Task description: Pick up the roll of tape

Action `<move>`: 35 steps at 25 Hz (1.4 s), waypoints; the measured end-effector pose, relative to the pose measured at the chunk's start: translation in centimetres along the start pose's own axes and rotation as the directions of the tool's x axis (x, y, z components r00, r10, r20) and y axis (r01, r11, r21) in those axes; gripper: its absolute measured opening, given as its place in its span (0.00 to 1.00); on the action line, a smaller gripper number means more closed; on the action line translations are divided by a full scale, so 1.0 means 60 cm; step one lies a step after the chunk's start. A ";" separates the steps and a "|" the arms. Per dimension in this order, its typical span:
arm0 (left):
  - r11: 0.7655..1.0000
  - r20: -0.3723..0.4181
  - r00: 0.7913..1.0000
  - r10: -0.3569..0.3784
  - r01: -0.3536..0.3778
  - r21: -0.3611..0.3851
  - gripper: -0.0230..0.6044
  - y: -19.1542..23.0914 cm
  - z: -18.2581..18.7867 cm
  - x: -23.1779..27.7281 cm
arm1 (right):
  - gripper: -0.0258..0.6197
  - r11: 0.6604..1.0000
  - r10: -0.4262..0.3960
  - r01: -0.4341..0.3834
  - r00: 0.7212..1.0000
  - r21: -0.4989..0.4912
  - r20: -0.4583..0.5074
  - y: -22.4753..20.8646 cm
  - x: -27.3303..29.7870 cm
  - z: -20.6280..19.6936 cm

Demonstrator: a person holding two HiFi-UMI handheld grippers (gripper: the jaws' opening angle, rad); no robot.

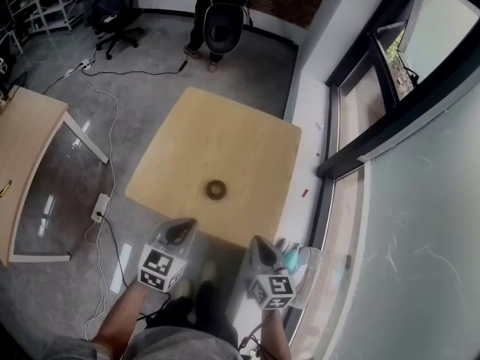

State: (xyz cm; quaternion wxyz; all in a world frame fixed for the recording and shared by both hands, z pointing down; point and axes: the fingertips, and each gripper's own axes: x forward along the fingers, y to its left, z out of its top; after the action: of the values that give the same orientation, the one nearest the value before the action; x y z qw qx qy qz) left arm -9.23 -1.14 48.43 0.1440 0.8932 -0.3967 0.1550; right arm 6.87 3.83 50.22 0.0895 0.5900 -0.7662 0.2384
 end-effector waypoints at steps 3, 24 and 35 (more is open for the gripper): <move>1.000 -0.012 1.000 0.014 -0.014 -0.014 0.04 0.009 -0.007 0.029 | 0.06 1.000 0.011 -0.011 1.000 0.007 -0.020 -0.020 0.022 -0.005; 0.999 -0.115 0.993 0.018 -0.021 -0.025 0.04 0.020 -0.090 0.178 | 0.06 0.998 0.061 -0.058 0.993 0.029 -0.101 -0.106 0.115 -0.071; 0.999 -0.177 0.984 0.032 -0.037 -0.024 0.04 0.039 -0.108 0.222 | 0.06 0.997 0.067 -0.063 0.993 0.052 -0.094 -0.126 0.123 -0.066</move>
State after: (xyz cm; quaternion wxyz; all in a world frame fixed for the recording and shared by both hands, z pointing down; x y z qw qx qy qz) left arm -3.57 -9.02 59.86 0.1880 0.8669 -0.3998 0.2308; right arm 11.30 -2.11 58.72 0.1039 0.5546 -0.7737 0.2881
